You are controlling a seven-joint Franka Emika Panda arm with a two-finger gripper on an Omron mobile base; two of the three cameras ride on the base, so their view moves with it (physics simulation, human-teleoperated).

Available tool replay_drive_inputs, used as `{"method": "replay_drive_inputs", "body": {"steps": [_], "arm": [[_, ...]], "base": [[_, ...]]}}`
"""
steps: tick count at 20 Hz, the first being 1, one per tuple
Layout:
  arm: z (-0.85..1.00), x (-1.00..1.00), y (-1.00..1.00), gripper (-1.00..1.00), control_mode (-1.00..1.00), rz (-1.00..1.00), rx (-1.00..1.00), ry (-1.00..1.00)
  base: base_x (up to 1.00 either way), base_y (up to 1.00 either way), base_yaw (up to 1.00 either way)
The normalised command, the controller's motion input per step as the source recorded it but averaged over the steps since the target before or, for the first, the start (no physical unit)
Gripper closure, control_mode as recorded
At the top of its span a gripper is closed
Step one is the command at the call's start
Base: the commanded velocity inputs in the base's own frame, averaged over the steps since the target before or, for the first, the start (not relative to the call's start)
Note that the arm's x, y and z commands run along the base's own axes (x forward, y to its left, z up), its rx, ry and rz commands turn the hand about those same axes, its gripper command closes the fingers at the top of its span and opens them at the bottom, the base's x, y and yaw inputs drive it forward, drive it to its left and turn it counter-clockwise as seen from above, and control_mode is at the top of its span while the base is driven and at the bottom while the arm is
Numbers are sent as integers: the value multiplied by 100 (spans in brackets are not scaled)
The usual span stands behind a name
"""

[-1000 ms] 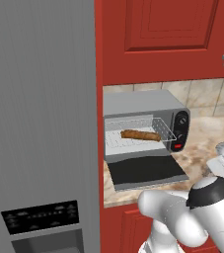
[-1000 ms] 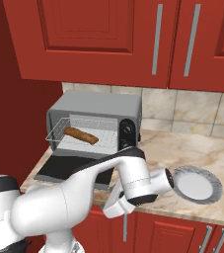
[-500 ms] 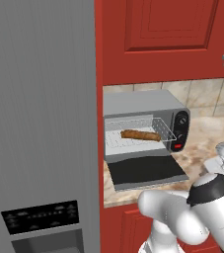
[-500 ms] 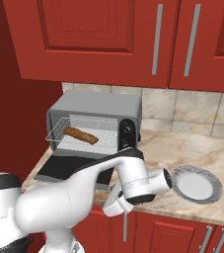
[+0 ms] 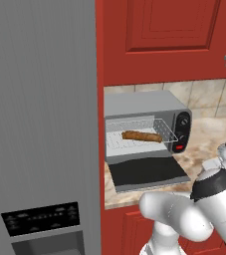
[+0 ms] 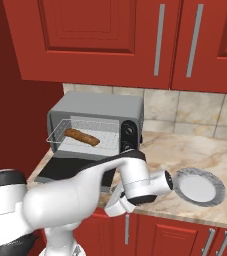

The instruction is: Pull the toaster oven rack outwards. Pick up the baguette from the plate and place it on the toaster oven rack. Close the toaster oven door fully and set the temperature to the lowest setting.

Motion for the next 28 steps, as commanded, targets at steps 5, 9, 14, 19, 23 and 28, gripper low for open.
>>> {"method": "replay_drive_inputs", "body": {"steps": [5, 9, 14, 19, 23, 28], "arm": [[-12, 15, 1, -100, -100, 0, 0, 0], [-12, 15, 0, -100, -100, 0, 0, 0], [-18, 15, 5, -100, -100, 0, 0, 0], [-23, 17, 2, -100, -100, 0, 0, 0], [-25, 17, 0, -100, -100, 0, 0, 0], [-19, 21, 0, -100, -100, 0, 0, 0]], "base": [[0, 0, 0], [0, 0, 0], [0, 0, 0], [0, 0, 0], [0, 0, 0], [0, 0, 0]]}}
